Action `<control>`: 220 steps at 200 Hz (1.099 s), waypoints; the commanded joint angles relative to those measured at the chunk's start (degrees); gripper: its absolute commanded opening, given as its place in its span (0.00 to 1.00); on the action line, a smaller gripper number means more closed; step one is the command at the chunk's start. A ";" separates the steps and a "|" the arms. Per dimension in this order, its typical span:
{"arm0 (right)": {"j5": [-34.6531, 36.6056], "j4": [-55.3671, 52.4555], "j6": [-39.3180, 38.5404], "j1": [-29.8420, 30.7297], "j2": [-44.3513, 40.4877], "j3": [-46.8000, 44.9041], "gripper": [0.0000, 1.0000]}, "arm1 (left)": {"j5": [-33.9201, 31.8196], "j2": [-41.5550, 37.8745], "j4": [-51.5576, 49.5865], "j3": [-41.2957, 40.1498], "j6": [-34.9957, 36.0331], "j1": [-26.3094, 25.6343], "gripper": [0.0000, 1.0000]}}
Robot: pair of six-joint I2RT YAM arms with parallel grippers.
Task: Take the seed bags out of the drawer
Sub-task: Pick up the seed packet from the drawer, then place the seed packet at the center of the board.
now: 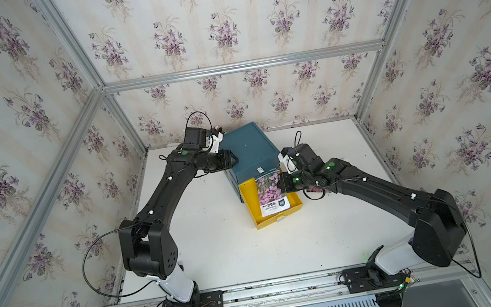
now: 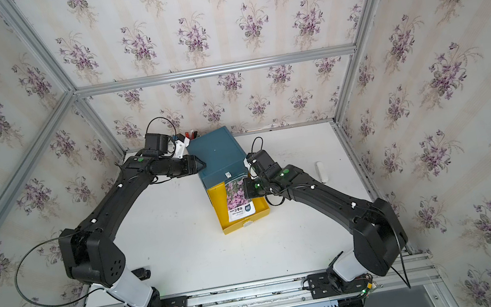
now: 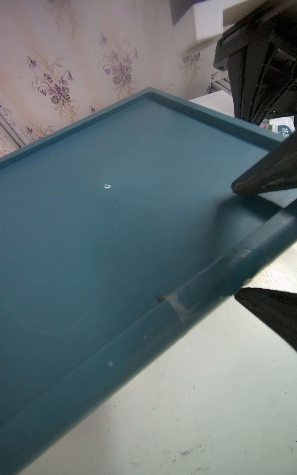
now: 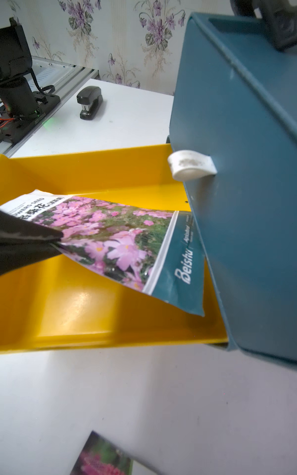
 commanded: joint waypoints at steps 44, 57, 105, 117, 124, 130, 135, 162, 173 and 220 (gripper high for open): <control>1.76 -6.94 0.48 -3.13 -8.59 -0.97 0.00 | -6.30 1.08 -13.59 -0.69 3.27 -0.08 0.61; 1.94 -8.97 0.10 -4.75 -10.82 -0.89 0.00 | -6.24 1.05 -13.60 -0.54 3.11 -0.07 0.61; 0.35 -16.63 -4.04 -16.16 -17.85 -0.54 0.00 | -6.14 1.11 -13.65 -0.34 3.15 -0.07 0.61; 0.25 -18.72 -5.75 -19.11 -18.94 -0.45 0.00 | -6.16 1.13 -13.63 -0.49 3.06 -0.07 0.61; 0.07 -19.63 -6.94 -20.99 -19.52 -0.43 0.00 | -6.15 1.12 -13.67 -0.57 3.12 -0.14 0.61; -0.09 -20.64 -7.96 -22.60 -19.86 -0.44 0.00 | -6.14 1.11 -13.63 -0.64 3.10 -0.08 0.61; -0.18 -21.22 -8.70 -23.85 -20.08 -0.44 0.00 | -6.16 0.98 -13.67 -0.67 3.13 -0.07 0.61; -0.55 -23.27 -12.21 -29.95 -20.02 -1.03 0.00 | -6.19 1.03 -13.77 -0.67 3.13 -0.07 0.61; -0.55 -23.55 -13.18 -31.92 -19.42 -1.59 0.00 | -6.21 1.18 -13.76 -0.66 3.17 -0.07 0.61; -0.33 -21.81 -15.51 -37.24 -15.62 -4.23 0.00 | -6.01 1.27 -13.82 -0.55 3.24 -0.07 0.61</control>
